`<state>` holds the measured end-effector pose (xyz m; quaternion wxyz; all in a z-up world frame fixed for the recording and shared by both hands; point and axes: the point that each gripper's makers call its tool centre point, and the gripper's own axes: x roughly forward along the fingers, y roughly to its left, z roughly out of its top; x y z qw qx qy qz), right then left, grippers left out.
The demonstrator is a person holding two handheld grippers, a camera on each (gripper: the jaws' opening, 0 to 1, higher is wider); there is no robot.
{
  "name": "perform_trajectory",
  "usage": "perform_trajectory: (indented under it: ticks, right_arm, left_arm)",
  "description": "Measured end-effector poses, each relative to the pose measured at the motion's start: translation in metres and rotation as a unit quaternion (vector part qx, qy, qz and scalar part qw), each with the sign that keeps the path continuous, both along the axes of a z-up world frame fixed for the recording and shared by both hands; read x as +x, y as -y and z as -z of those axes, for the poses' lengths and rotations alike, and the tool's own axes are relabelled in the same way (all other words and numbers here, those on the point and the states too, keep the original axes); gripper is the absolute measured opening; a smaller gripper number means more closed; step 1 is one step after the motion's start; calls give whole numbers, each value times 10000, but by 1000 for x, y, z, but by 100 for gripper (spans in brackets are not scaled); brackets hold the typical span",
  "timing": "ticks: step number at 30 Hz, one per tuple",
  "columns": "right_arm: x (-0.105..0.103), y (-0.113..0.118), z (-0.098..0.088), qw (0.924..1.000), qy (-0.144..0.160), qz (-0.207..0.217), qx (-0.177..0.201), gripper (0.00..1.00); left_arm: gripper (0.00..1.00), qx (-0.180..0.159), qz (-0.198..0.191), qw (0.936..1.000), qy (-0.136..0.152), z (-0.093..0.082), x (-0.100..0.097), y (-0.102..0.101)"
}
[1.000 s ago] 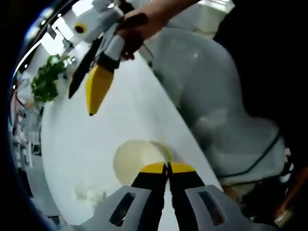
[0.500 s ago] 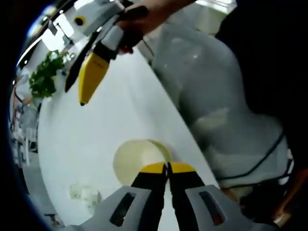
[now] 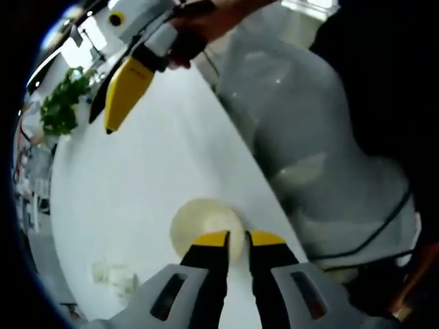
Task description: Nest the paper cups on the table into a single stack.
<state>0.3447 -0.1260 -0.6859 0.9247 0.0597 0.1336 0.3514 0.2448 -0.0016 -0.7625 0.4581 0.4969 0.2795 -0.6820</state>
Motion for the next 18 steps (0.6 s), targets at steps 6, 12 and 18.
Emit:
perform_trajectory:
  ticks: [6, 12, 18]
  right_arm:
    - [-1, 1, 3, 10000, -44, 0, 11, 100]
    - [-2, 2, 5, 10000, -65, 2, 31, 100]
    - [0, 4, 4, 9999, -55, 32, 87, 100]
  left_arm:
    - [11, -85, -100, 9999, -27, -1, 0, 2]
    - [11, -156, -205, 9997, 2, -4, 1, 4]
    - [11, -360, -401, 9985, -4, -14, 4, 5]
